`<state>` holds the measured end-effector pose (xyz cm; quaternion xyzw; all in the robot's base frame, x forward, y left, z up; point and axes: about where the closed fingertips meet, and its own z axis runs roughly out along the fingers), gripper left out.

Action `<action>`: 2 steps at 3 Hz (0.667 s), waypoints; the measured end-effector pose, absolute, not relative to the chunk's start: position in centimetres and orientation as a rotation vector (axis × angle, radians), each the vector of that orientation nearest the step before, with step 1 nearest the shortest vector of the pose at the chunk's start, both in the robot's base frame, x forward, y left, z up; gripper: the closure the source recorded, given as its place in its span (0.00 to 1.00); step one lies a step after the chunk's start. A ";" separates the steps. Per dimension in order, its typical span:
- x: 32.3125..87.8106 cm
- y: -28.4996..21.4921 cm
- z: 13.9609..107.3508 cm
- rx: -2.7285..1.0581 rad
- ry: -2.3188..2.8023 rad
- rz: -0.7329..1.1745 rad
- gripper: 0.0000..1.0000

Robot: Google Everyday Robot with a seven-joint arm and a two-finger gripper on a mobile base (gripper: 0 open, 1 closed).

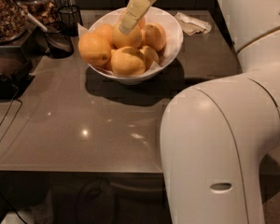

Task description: Pick orange from white bowl

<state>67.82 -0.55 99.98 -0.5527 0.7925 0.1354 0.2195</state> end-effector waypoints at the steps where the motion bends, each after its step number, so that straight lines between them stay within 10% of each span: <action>1: 68.3 -0.1 99.5 -1.510 2.224 0.362 0.19; 2: 68.8 0.1 99.1 -1.501 2.253 0.335 0.26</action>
Offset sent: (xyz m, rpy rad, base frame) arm -0.0160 -0.0167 -0.0096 -0.1595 0.1546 -0.0218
